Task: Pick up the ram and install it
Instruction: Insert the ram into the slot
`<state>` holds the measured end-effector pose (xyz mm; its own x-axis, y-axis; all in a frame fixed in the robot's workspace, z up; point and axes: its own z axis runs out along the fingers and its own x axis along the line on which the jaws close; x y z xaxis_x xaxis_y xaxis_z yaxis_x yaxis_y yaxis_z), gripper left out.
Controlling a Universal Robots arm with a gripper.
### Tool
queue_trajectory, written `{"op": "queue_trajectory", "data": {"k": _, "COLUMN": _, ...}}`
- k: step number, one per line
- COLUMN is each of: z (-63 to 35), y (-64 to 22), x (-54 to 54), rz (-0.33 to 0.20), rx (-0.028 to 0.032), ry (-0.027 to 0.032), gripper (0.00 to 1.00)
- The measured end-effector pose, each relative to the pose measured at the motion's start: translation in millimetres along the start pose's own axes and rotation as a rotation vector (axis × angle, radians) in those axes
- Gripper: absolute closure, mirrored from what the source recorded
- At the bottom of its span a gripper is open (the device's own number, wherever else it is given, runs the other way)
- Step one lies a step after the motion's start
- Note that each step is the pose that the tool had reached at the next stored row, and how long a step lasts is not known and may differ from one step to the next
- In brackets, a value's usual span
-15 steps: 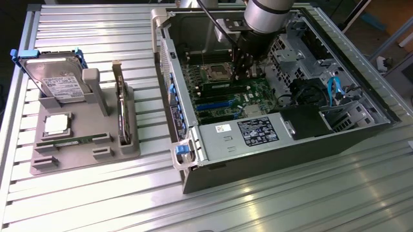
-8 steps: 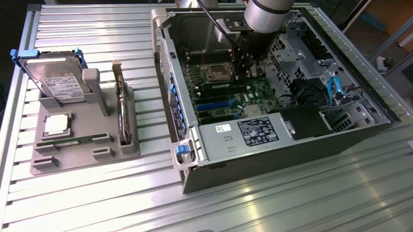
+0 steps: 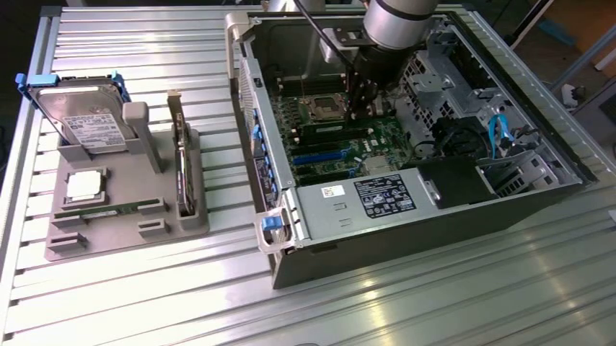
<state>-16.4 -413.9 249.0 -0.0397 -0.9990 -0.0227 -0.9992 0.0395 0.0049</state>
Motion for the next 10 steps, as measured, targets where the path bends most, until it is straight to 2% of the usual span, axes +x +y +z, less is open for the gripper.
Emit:
{"op": "queue_trajectory", "data": {"k": 3, "z": 0.9, "y": 4.1, "x": 0.2, "rz": 0.000, "rx": 0.0000, "ry": 0.0000, "gripper": 0.88}}
{"op": "queue_trajectory", "data": {"k": 10, "z": 2.3, "y": 1.1, "x": 0.1, "rz": 0.000, "rx": 0.0002, "ry": -0.0006, "gripper": 0.88}}
